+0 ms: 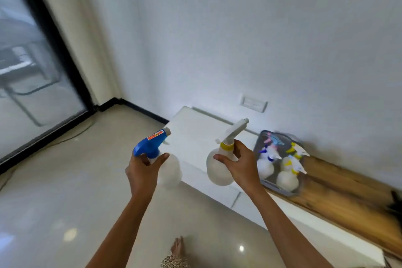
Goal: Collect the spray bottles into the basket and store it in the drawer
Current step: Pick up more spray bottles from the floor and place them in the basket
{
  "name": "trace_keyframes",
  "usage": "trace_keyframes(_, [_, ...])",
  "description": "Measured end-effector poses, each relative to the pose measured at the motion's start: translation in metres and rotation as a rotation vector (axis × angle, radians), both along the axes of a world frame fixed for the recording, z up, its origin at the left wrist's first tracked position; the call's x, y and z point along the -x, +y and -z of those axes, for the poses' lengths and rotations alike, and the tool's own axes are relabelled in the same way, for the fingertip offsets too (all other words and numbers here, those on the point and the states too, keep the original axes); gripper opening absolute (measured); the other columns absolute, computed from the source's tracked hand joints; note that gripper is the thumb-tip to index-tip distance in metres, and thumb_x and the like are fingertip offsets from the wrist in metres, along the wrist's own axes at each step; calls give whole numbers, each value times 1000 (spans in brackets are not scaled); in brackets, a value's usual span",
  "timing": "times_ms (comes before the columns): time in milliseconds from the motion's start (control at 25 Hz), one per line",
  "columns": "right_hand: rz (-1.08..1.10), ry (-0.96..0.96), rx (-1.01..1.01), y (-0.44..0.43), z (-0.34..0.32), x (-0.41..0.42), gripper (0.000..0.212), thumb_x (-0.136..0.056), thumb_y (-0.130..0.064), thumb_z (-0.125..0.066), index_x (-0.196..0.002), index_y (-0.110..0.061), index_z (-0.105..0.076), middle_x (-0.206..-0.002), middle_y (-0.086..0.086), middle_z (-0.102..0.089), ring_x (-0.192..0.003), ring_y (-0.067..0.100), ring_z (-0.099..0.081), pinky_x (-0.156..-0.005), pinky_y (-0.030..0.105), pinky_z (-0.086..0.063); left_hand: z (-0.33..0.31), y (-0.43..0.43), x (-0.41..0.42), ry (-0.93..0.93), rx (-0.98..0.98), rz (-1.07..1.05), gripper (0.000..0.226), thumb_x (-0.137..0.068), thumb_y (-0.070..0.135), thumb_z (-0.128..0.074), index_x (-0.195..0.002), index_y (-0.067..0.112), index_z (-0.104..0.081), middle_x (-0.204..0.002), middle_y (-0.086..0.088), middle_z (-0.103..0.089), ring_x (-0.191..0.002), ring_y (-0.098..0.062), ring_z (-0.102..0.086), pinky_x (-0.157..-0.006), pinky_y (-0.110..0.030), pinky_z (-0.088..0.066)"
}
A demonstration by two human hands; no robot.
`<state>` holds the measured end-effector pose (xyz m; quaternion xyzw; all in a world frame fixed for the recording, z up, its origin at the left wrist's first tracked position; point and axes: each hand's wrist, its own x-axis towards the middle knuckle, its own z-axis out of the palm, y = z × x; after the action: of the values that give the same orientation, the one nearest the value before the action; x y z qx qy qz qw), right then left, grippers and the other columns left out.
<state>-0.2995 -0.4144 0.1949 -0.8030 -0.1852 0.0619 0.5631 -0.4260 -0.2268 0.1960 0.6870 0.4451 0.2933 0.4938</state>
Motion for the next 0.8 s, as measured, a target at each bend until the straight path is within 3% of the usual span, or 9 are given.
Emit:
trace_keyframes(120, [136,5,1,-36,5,-31,41,-62,-24,-84,-85,-41,-55,-82,-29,-59,-80,-9,-57,-70,14,-44,1,-23,-53,-28,23,127,48,-69,30,-77,-106,8,-56,-89,-2,-61,-77,-19,-56,-72,-26,-42])
trace_keyframes(240, [277,20,-25,-61,11,-68,41,-62,-22,-85,-87,-39,-57,-85,-18,-64,-86,8,-63,-79,26,-48,5,-36,-113,-8,18,274,43,-71,30,-76,-102,8,-57,-87,-2,-63,-79,-21,-58,-68,-23,-39])
trace_keyframes(360, [404,23,-41,-80,18,-109,36,-65,-19,-83,-83,-37,-58,-82,-16,-65,-85,14,-63,-74,26,-47,9,-43,-178,12,23,417,32,-73,28,-74,-94,11,-57,-85,-4,-64,-81,-24,-59,-71,-27,-39])
trace_keyframes(520, [530,79,-38,-95,19,-167,27,-70,-14,-80,-88,-21,-61,-82,-7,-68,-83,18,-65,-69,26,-46,20,-44,-257,45,26,545,39,-74,29,-74,-101,6,-58,-87,-8,-66,-80,-23,-57,-67,-24,-40])
trace_keyframes(600, [608,88,-36,-105,16,-194,23,-72,-13,-78,-88,-11,-62,-87,7,-71,-87,27,-66,-71,36,-53,23,-47,-294,77,21,608,39,-74,30,-73,-101,5,-59,-87,-8,-66,-80,-23,-57,-62,-22,-37])
trace_keyframes(680, [677,70,-23,-118,16,-216,28,-72,-11,-78,-92,0,-62,-94,20,-68,-90,32,-65,-77,46,-53,28,-53,-326,112,18,671,41,-75,30,-72,-103,4,-59,-90,-8,-66,-80,-22,-56,-66,-23,-37])
trace_keyframes(800, [786,53,36,-140,17,-241,32,-67,-9,-81,-91,3,-63,-95,22,-67,-88,31,-65,-79,44,-54,32,-68,-356,153,32,753,43,-75,29,-72,-106,3,-58,-95,-10,-66,-83,-21,-56,-75,-26,-40])
